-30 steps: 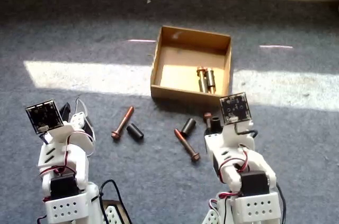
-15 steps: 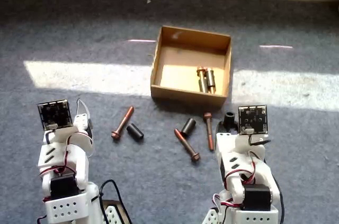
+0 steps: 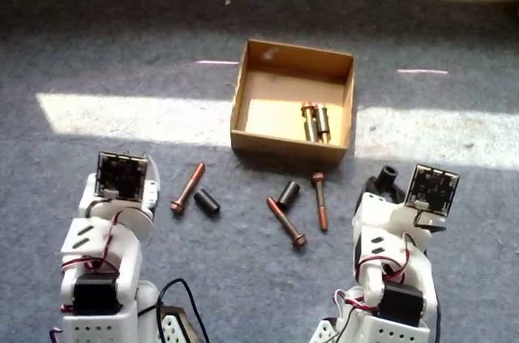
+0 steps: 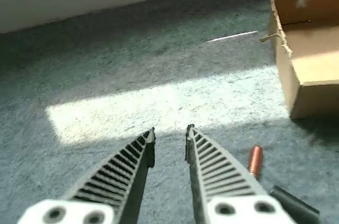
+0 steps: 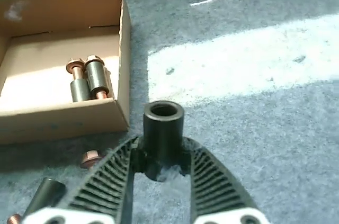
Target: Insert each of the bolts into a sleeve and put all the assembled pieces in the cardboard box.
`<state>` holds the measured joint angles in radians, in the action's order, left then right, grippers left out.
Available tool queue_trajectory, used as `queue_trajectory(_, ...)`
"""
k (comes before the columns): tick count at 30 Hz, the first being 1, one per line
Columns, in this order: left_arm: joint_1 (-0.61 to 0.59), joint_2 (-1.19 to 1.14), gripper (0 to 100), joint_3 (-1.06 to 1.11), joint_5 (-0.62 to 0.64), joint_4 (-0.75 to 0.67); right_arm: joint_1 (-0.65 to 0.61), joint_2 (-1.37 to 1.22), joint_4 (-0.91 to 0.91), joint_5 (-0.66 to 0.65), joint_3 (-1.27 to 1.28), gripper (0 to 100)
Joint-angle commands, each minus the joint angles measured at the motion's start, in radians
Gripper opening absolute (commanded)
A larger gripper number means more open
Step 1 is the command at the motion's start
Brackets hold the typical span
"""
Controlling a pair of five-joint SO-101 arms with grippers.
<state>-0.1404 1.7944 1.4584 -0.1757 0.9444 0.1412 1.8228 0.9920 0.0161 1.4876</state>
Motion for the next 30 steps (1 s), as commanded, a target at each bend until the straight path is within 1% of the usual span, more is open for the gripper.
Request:
queue_trajectory(1, 0.179, 0.016, 12, -0.151, -0.092, 0.129, 0.041, 0.013, -0.035, 0.012, -0.018, 0.5)
queue_trajectory(5, 0.283, 0.016, 12, -0.202, -0.181, 0.209, 0.041, 0.013, -0.035, 0.012, -0.018, 0.5)
queue_trajectory(9, 0.334, 0.016, 12, -0.222, -0.27, 0.255, 0.044, 0.013, -0.035, 0.012, -0.018, 0.5)
queue_trajectory(15, 0.394, 0.015, 12, -0.22, -0.423, 0.29, 0.13, 0.013, -0.102, 0.009, -0.008, 0.5)
queue_trajectory(19, 0.424, -0.007, 12, -0.219, -0.468, 0.288, 0.179, 0.013, -0.11, 0.009, -0.01, 0.5)
queue_trajectory(21, 0.446, -0.071, 12, -0.226, -0.491, 0.282, 0.182, 0.013, -0.11, 0.009, -0.01, 0.5)
queue_trajectory(25, 0.499, -0.278, 12, -0.275, -0.552, 0.258, 0.183, 0.013, -0.111, 0.008, -0.01, 0.5)
queue_trajectory(30, 0.599, -0.519, 12, -0.363, -0.68, 0.253, 0.183, 0.013, -0.111, 0.006, -0.01, 0.5)
